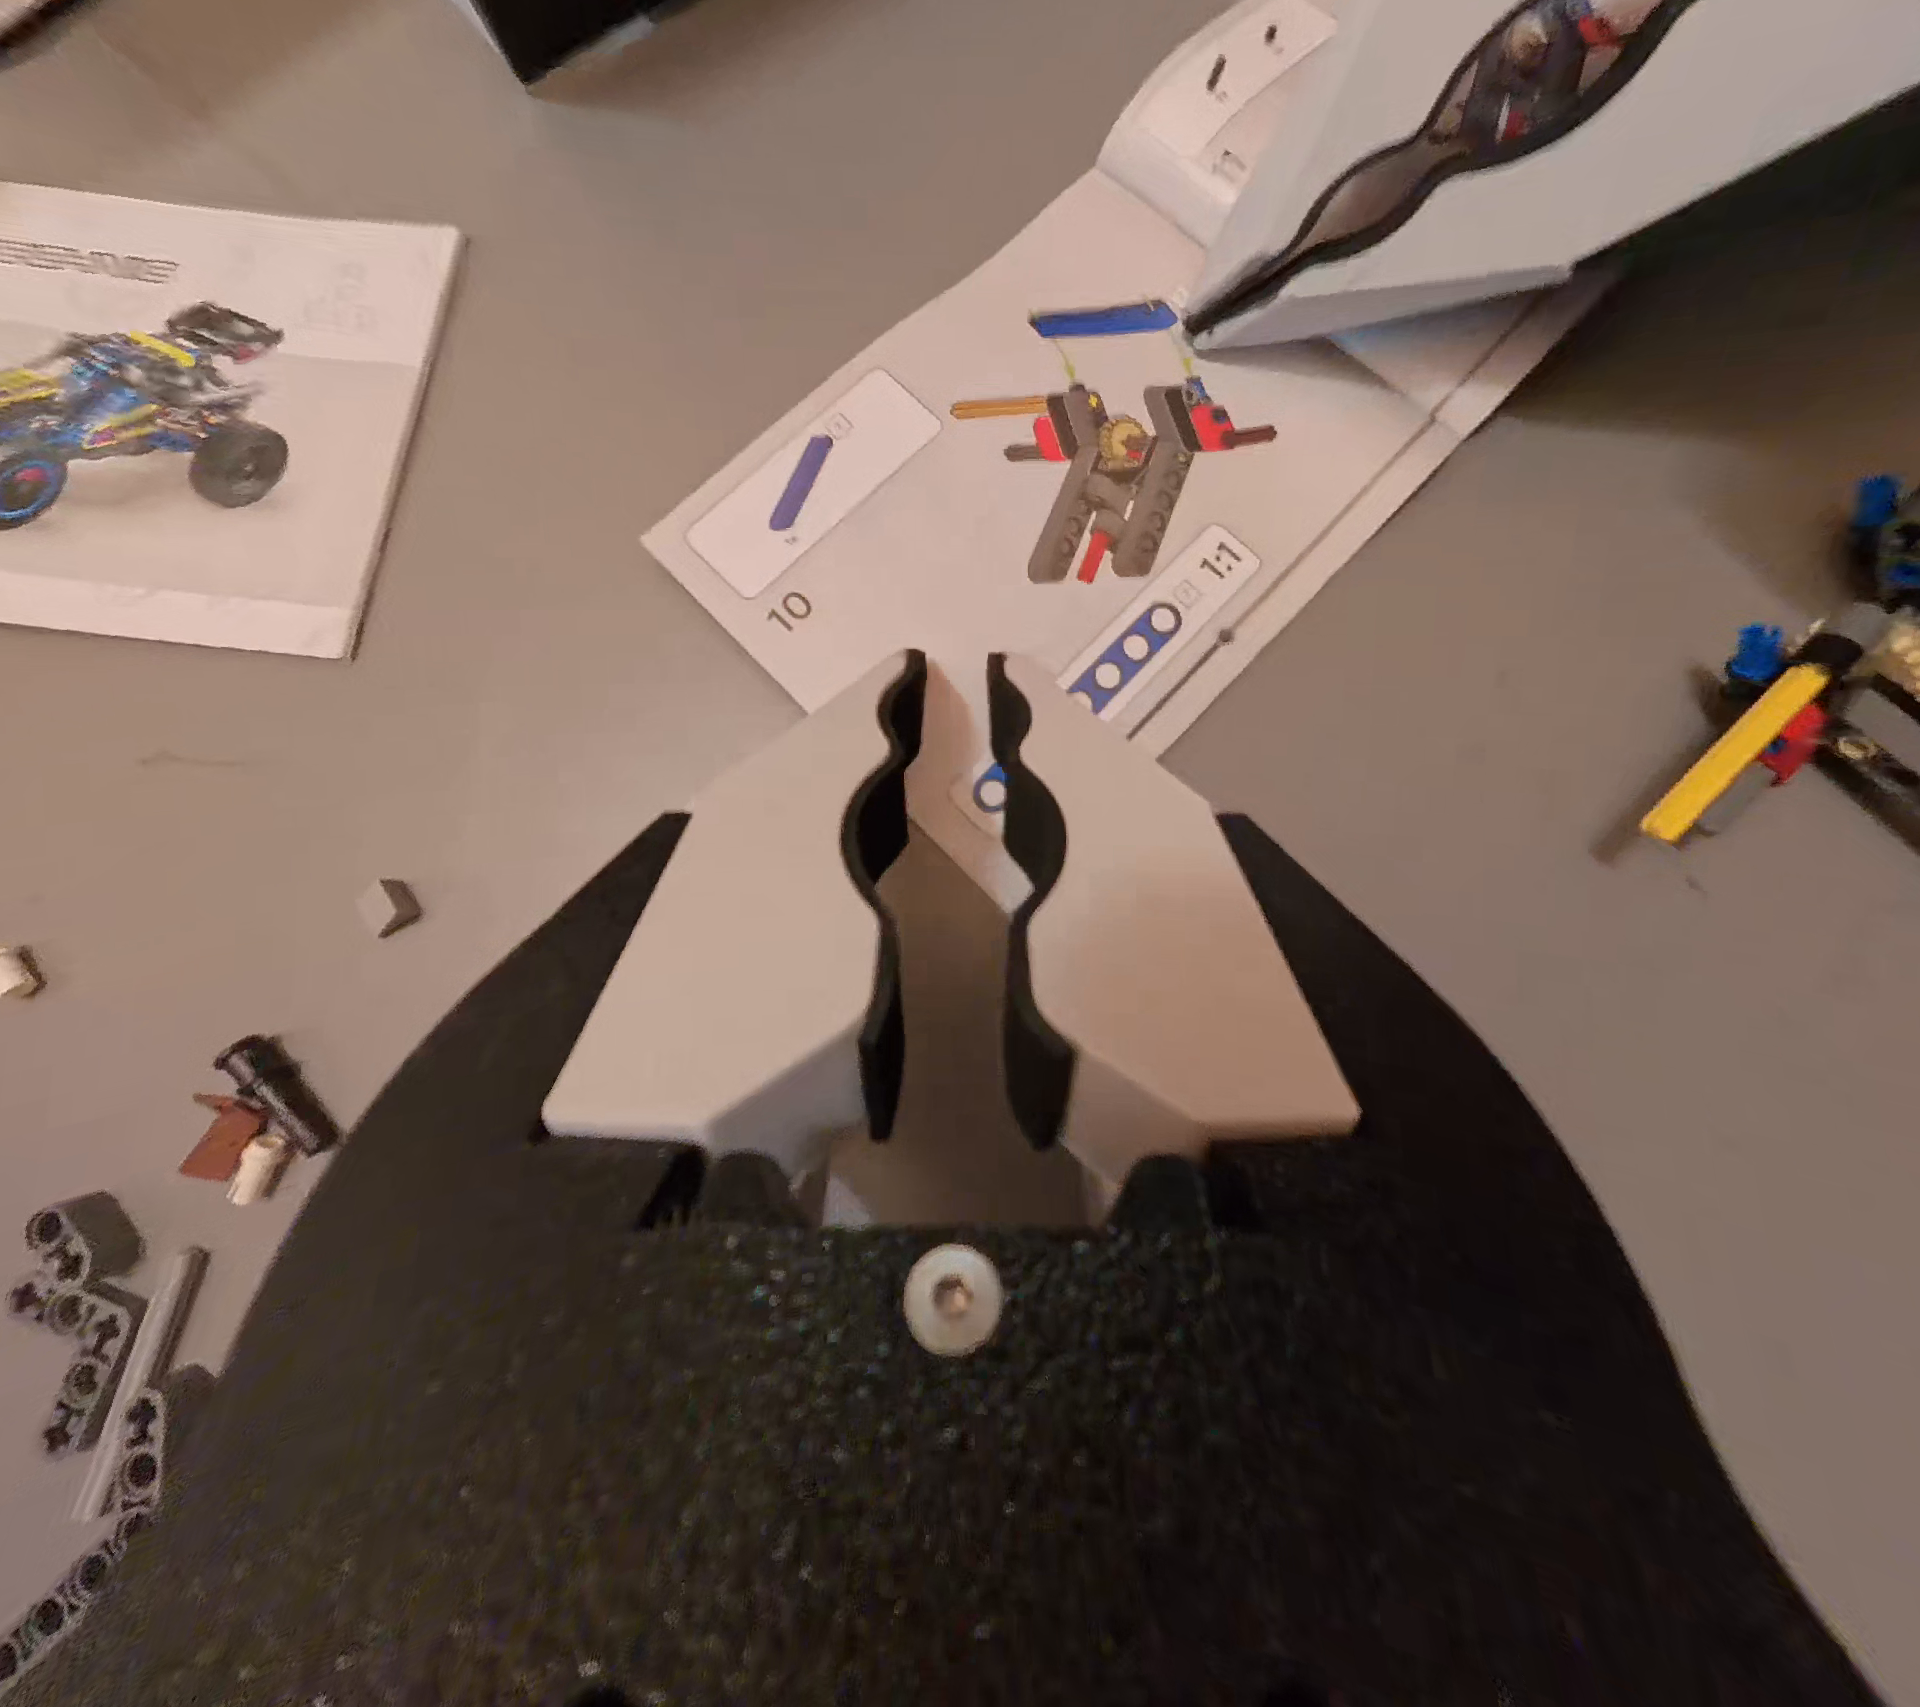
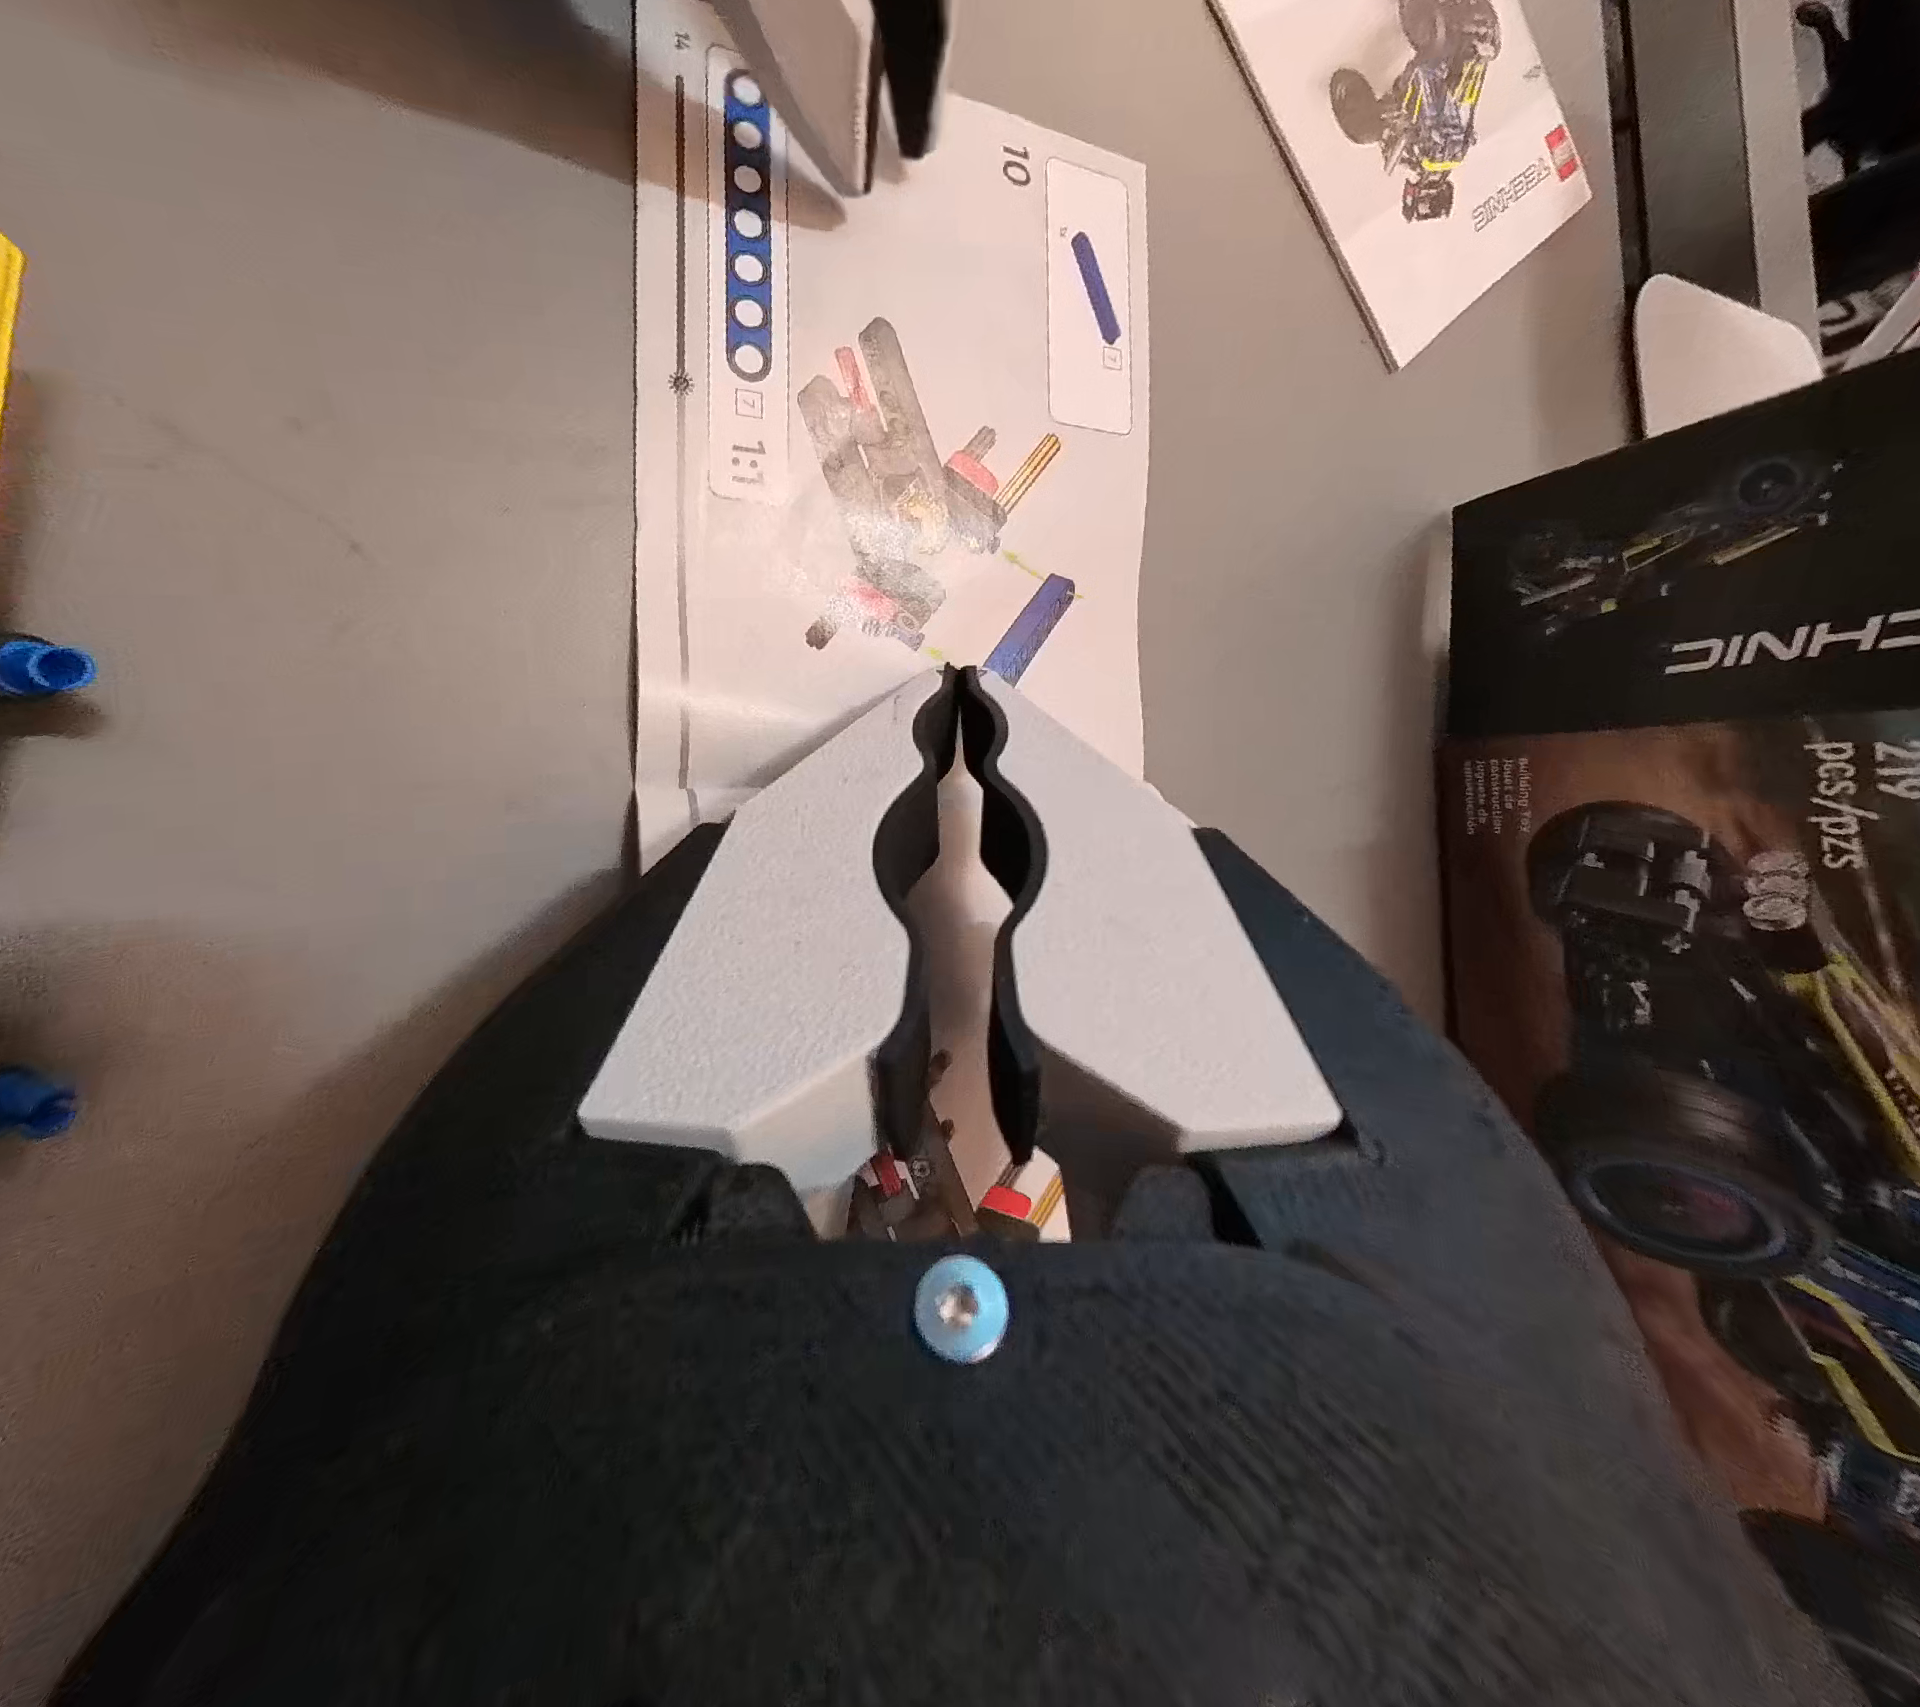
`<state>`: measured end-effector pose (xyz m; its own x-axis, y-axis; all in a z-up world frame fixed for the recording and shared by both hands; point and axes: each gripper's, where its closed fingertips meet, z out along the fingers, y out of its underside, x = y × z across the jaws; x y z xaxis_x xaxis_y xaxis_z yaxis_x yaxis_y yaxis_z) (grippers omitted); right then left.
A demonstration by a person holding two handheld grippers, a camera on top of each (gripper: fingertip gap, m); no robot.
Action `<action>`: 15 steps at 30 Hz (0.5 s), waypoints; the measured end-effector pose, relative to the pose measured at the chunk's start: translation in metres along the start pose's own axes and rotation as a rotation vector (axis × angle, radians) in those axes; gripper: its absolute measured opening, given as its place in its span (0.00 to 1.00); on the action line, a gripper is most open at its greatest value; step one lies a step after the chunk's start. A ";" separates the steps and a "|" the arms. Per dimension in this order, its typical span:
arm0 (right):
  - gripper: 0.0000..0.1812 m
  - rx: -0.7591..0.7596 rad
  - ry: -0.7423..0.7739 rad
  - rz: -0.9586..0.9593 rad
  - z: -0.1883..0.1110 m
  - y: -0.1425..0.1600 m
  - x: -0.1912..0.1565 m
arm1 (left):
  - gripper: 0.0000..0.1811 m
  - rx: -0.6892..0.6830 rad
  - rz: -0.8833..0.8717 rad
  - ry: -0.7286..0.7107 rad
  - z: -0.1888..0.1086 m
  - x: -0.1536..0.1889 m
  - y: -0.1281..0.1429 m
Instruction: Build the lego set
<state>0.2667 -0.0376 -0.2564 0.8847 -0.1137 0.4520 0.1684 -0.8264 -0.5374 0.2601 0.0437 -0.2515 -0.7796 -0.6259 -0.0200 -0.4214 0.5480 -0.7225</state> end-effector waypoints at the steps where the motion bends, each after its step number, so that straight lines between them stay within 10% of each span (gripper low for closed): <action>1: 0.00 -0.003 0.003 -0.002 0.000 0.000 0.000 | 0.05 -0.031 0.009 0.005 0.002 0.001 0.005; 11: 0.00 0.042 -0.065 0.101 -0.004 -0.001 -0.007 | 0.04 -0.002 0.003 -0.008 -0.001 0.003 0.006; 15: 0.02 0.104 0.002 0.152 -0.010 -0.004 0.007 | 0.08 0.145 -0.079 -0.007 -0.046 -0.016 -0.009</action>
<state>0.2676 -0.0402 -0.2439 0.9026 -0.2338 0.3616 0.0771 -0.7384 -0.6699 0.2555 0.0745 -0.2126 -0.7435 -0.6678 0.0361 -0.4094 0.4118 -0.8142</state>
